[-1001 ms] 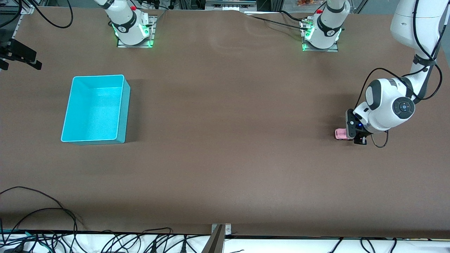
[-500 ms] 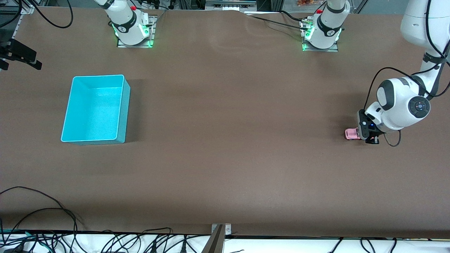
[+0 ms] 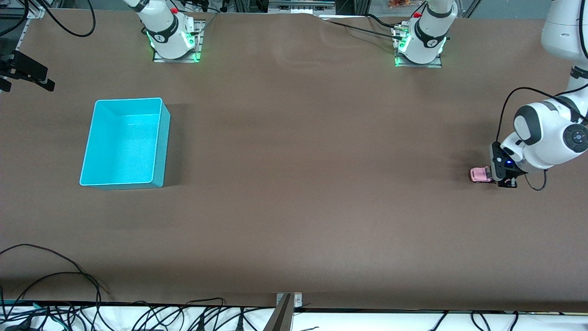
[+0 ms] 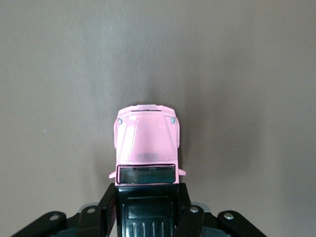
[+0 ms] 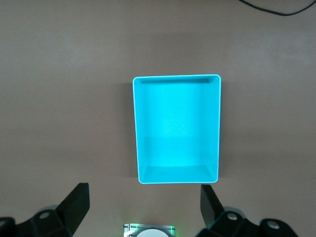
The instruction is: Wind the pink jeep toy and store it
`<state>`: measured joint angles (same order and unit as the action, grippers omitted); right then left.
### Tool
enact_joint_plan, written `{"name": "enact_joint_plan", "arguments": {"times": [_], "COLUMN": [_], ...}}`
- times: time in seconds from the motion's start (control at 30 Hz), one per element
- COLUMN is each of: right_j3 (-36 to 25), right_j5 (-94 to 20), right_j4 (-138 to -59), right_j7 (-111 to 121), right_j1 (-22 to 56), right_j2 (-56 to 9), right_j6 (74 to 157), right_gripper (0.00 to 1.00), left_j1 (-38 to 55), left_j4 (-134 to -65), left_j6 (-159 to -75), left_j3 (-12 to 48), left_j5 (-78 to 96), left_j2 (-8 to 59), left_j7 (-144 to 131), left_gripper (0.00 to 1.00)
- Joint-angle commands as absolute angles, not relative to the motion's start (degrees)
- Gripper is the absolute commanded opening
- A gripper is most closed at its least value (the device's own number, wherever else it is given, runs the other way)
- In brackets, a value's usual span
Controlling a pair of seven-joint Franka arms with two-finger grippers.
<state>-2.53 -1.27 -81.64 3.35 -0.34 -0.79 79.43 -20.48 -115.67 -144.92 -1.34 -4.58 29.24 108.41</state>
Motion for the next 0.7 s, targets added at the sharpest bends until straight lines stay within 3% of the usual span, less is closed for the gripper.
{"name": "enact_joint_plan", "arguments": {"times": [0.0,0.67], "right_j3": [-2.55,-2.55], "right_j5": [-0.44,0.0], "right_j4": [-80.86,-80.86], "right_j7": [3.6,3.87], "right_j1": [-0.09,-0.09], "right_j2": [-0.88,-0.79], "right_j6": [78.49,77.96], "right_gripper": [1.0,1.0], "left_j1": [-23.46,-27.68], "left_j4": [-113.12,-108.64], "left_j6": [-144.84,-144.84], "left_j3": [-0.88,-0.88], "left_j5": [-5.54,-5.27], "left_j2": [33.04,36.56], "left_j7": [111.88,118.39], "left_gripper": [0.04,0.04]}}
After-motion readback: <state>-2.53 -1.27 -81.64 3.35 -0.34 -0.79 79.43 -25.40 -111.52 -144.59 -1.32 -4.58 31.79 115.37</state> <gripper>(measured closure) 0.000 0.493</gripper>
